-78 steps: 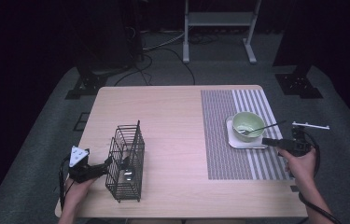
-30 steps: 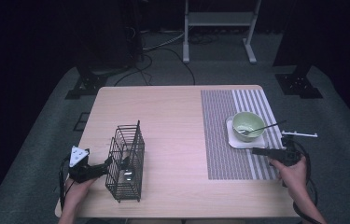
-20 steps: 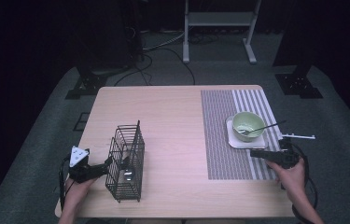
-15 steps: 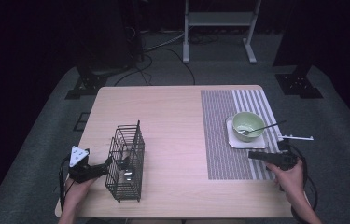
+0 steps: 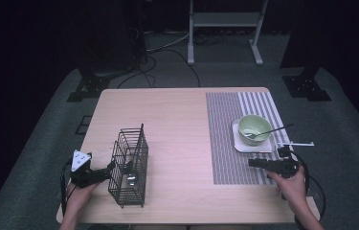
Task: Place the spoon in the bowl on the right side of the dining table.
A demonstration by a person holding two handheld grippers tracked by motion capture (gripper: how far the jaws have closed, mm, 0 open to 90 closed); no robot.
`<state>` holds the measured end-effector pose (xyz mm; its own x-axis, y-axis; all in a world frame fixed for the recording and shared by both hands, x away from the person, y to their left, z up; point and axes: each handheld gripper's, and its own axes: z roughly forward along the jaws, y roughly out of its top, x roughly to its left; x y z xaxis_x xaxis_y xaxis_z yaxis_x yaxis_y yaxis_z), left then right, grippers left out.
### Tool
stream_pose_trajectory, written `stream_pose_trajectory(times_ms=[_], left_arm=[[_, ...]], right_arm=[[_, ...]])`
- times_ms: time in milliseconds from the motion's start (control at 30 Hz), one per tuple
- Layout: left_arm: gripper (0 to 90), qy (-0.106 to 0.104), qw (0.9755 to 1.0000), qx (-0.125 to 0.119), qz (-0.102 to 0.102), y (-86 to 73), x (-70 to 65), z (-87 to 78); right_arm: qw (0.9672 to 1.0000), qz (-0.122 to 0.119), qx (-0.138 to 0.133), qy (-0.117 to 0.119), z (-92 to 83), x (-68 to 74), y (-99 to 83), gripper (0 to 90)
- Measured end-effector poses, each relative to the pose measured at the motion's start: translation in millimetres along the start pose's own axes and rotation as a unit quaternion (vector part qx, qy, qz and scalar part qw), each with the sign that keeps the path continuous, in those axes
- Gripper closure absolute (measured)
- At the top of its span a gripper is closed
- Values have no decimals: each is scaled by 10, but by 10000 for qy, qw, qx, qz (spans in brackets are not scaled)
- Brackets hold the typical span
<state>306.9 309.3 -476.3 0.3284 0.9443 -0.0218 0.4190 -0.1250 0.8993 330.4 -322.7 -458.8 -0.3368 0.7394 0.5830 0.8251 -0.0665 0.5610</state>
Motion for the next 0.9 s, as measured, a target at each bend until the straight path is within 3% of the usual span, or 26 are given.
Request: stream_pose_trajectory(times_ms=[900], left_arm=[[0, 4, 10000, 3, 3, 0, 0, 0]], right_arm=[[9987, -471, 180, -7, 89, 267, -102, 467]])
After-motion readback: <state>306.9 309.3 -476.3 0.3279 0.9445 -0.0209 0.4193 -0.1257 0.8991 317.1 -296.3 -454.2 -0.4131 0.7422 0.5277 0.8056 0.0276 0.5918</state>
